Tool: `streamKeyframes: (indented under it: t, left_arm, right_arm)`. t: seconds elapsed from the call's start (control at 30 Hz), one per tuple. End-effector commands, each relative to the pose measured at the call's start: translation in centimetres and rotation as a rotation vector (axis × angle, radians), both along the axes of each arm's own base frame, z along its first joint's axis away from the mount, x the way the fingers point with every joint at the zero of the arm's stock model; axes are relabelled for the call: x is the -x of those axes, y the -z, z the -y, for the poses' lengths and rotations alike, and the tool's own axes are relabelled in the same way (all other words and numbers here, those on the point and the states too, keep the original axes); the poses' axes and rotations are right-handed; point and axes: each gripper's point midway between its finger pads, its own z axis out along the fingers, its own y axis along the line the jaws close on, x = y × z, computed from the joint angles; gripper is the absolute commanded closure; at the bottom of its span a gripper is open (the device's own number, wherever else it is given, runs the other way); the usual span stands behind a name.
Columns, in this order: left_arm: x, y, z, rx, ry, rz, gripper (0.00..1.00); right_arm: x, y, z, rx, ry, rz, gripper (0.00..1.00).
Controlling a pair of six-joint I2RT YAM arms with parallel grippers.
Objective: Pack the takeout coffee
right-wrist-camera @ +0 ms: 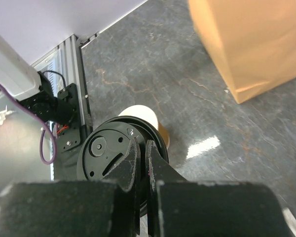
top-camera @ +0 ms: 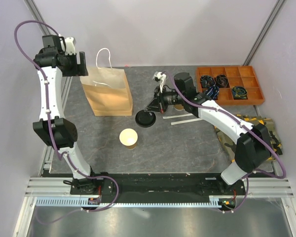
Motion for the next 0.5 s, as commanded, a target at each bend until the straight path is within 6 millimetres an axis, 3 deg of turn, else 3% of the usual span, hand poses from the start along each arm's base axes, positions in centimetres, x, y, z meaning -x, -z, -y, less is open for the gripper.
streamKeyframes:
  t: [0.0, 0.1, 0.13, 0.17, 0.23, 0.27, 0.33, 0.37, 0.43, 0.47]
  left_arm:
    - [2.1, -10.2, -1.2, 0.0, -0.066, 0.252, 0.08]
    - [3.8, -13.1, -1.1, 0.064, -0.056, 0.326, 0.04]
    - [5.3, -14.4, -0.4, 0.099, -0.044, 0.355, 0.04]
    - [6.0, -13.6, 0.0, 0.142, -0.03, 0.332, 0.03]
    - [9.2, -15.0, 2.3, 0.256, 0.091, 0.37, 0.03]
    - [10.1, -12.8, 2.2, 0.297, 0.088, 0.324, 0.03]
    - [13.6, -13.3, 4.8, 0.388, 0.214, 0.37, 0.04]
    - [14.4, -10.8, 4.4, 0.453, 0.193, 0.321, 0.04]
    - [17.2, -10.7, 6.9, 0.548, 0.311, 0.341, 0.05]
    - [17.9, -8.8, 7.1, 0.599, 0.304, 0.297, 0.05]
  right_arm:
    - [1.7, -1.2, -2.2, -0.06, -0.08, 0.101, 1.0]
    - [2.5, -0.9, -4.1, -0.081, -0.114, 0.13, 1.0]
    - [2.7, -1.0, -4.7, -0.092, -0.124, 0.146, 1.0]
    - [3.4, -0.4, -5.6, -0.089, -0.145, 0.138, 1.0]
    - [4.6, -0.2, -7.1, -0.099, -0.178, 0.155, 1.0]
    - [4.8, 0.5, -7.5, -0.093, -0.185, 0.159, 1.0]
    - [5.7, 1.2, -8.8, -0.096, -0.212, 0.175, 1.0]
    - [5.9, 1.7, -9.1, -0.091, -0.221, 0.179, 1.0]
    - [6.2, 2.5, -9.9, -0.09, -0.229, 0.187, 1.0]
    - [6.3, 3.1, -10.0, -0.084, -0.233, 0.187, 1.0]
